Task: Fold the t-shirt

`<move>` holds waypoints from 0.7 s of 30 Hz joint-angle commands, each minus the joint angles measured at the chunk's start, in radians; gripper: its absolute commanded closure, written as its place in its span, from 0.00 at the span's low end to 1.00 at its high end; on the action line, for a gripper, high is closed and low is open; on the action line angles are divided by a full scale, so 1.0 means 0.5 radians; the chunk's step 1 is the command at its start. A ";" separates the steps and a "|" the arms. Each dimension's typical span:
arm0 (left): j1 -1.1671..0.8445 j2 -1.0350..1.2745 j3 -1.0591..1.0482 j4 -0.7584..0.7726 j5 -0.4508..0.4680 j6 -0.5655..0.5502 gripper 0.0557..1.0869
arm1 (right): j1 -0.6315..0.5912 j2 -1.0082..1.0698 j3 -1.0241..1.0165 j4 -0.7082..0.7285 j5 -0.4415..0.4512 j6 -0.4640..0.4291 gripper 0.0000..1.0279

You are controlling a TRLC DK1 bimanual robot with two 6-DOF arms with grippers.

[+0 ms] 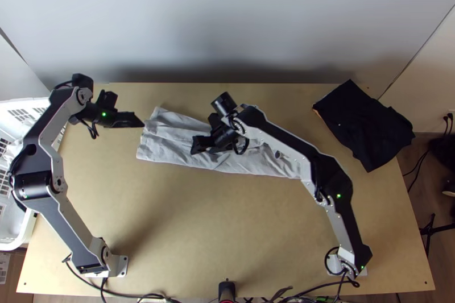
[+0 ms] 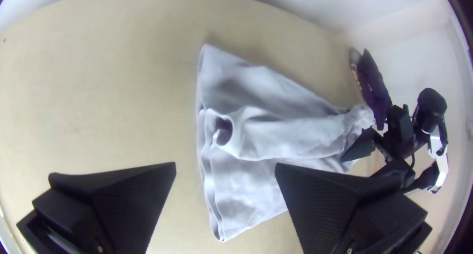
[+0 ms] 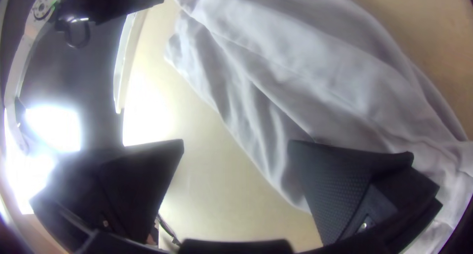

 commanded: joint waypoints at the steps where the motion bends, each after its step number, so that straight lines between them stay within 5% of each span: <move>1: 0.042 0.090 -0.096 0.025 0.003 0.104 0.05 | 0.040 0.116 0.034 0.021 -0.002 -0.049 0.05; 21: -0.163 0.347 0.018 0.096 0.254 0.077 0.05 | 0.006 0.104 0.031 0.039 0.001 -0.077 0.05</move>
